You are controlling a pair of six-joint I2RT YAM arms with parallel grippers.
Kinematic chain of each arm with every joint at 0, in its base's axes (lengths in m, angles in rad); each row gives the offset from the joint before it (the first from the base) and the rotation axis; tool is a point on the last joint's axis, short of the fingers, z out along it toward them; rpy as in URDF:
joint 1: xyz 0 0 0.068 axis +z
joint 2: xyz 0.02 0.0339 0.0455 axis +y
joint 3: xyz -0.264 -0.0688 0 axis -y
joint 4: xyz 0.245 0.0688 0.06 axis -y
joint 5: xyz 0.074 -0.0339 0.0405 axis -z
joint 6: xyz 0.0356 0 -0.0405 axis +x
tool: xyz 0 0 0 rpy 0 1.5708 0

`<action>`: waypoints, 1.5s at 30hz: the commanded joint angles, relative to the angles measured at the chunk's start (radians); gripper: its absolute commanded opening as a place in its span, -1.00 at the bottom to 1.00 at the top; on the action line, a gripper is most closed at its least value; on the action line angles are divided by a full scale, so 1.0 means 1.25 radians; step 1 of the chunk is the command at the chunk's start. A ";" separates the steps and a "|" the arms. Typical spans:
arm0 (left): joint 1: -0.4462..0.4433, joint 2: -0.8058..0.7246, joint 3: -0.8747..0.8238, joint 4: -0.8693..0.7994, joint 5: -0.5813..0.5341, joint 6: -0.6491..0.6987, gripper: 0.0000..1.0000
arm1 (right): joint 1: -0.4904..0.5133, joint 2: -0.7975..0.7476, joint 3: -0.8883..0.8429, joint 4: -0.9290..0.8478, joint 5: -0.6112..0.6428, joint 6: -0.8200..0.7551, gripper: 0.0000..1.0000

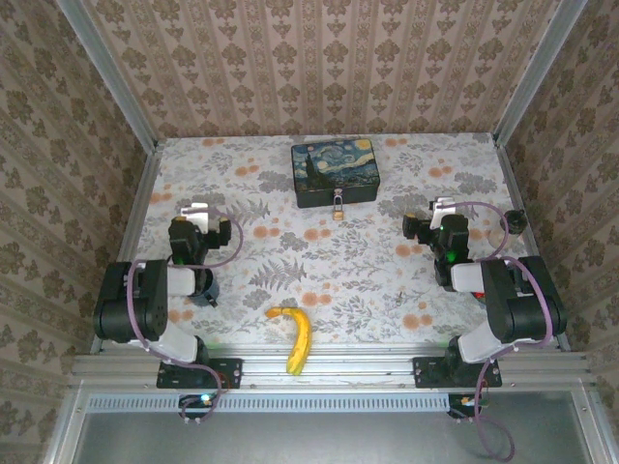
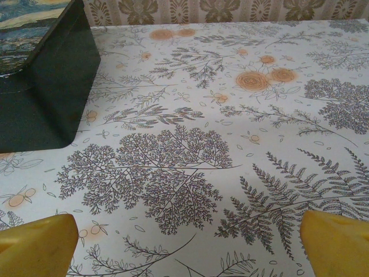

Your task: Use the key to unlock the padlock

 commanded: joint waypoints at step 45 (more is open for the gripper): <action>-0.176 -0.544 0.018 -0.439 -0.068 -0.420 1.00 | 0.443 -0.430 0.263 -1.403 0.144 0.728 0.27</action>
